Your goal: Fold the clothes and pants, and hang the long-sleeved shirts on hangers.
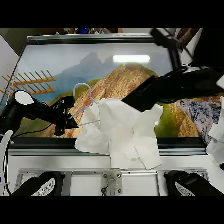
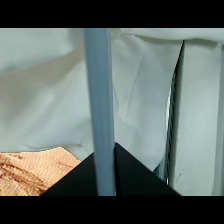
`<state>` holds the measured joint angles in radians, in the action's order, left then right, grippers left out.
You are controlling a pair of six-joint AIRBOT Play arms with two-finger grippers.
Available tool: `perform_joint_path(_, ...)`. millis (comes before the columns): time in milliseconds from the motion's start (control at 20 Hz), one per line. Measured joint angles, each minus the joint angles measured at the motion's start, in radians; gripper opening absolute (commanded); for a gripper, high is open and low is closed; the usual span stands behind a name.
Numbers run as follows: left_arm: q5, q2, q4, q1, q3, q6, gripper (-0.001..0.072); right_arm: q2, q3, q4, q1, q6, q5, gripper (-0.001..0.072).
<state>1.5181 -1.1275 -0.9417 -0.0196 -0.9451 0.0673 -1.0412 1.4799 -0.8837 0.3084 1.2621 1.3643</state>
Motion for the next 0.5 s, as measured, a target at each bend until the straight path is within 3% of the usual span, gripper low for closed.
perform_joint_path(250,0.000,0.000,0.000,0.000,0.000,0.000,0.0017,0.026,-0.219,0.375,-0.371,-0.251,0.036,0.0646)
perform_joint_path(400,0.000,0.000,0.000,0.000,0.000,0.000,0.0017,0.009,-0.277,0.509,-0.489,-0.303,0.040,0.0646)
perform_joint_path(500,0.002,0.000,0.000,0.000,0.000,0.000,0.0017,-0.004,-0.293,0.558,-0.530,-0.392,0.055,0.0646)
